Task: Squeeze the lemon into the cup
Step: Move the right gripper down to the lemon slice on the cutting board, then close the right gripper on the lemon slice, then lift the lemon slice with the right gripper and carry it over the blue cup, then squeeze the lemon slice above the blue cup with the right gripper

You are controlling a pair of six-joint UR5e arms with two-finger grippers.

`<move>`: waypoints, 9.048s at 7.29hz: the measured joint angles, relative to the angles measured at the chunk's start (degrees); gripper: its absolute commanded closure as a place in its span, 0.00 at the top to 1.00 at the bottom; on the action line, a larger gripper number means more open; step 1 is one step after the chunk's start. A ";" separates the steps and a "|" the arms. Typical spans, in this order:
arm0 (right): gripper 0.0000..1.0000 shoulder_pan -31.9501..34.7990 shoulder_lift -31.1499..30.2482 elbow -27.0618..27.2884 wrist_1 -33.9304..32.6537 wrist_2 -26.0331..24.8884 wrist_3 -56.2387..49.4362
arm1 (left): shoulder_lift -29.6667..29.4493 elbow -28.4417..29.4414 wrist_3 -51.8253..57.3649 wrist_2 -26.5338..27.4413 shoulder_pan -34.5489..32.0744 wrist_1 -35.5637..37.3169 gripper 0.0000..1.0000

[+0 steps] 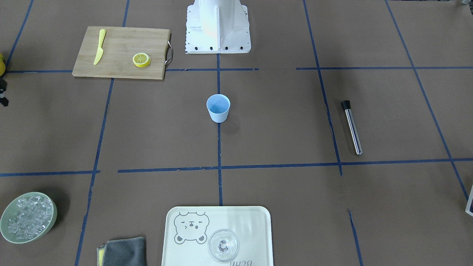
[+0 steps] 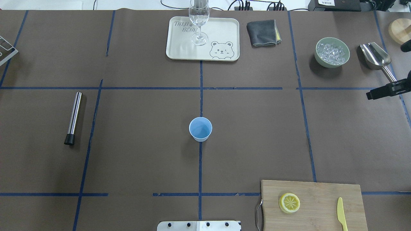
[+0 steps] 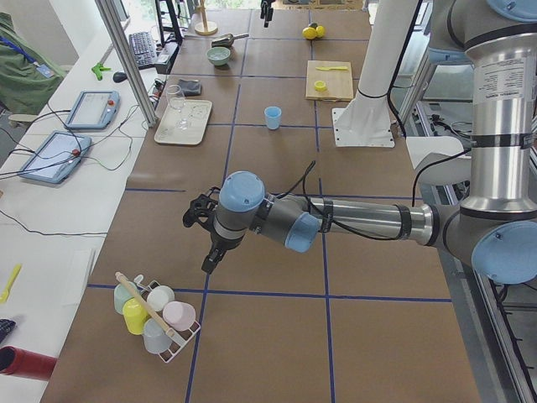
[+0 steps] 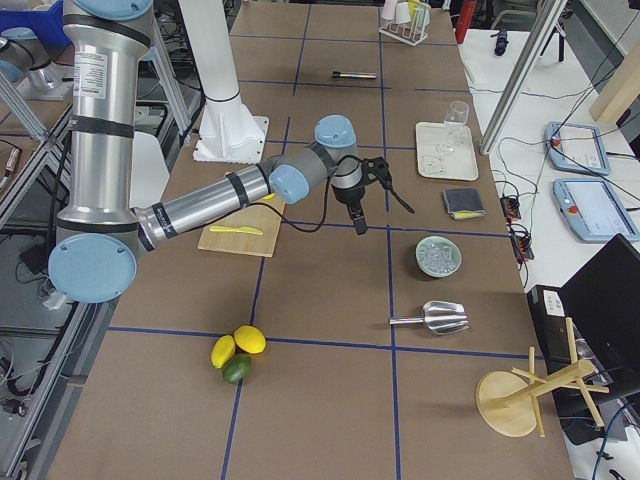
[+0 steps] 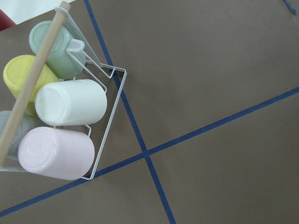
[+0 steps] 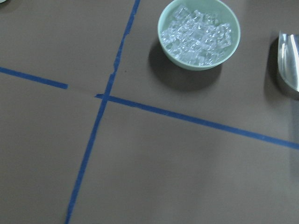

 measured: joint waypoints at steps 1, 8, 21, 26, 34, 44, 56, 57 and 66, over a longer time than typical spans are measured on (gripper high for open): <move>0.98 -7.58 -1.56 3.52 0.02 -5.33 9.03 | 0.00 0.00 0.00 0.00 0.00 -0.45 1.00; 0.97 -54.26 -2.73 11.12 -0.16 -41.42 50.96 | -0.09 -0.04 -0.31 -0.09 0.09 -2.65 1.00; 0.69 -62.15 0.66 3.41 0.12 -45.46 53.02 | 0.02 -0.78 -0.45 0.06 0.04 -2.72 1.00; 0.34 -62.19 0.69 3.50 0.13 -45.78 52.86 | 0.17 -0.86 -0.44 0.00 0.00 -2.72 1.00; 0.29 -59.55 0.90 7.02 -0.19 -45.29 52.68 | 0.17 -0.87 -0.44 0.00 0.00 -2.72 1.00; 0.31 -40.71 37.40 -5.42 -26.76 -33.58 47.89 | 0.18 -0.85 -0.45 0.00 0.00 -2.63 1.00; 0.42 -39.11 53.22 -23.57 -24.80 -34.20 45.27 | 0.76 -0.76 -0.36 -0.04 -0.02 -2.67 1.00; 0.46 -39.11 53.42 -23.69 -24.60 -34.20 45.28 | 0.77 -0.77 -0.36 -0.04 -0.04 -2.65 1.00; 1.00 -38.80 54.21 -23.67 -24.39 -33.79 44.71 | 0.77 -0.66 -0.25 0.12 -0.03 -2.68 1.00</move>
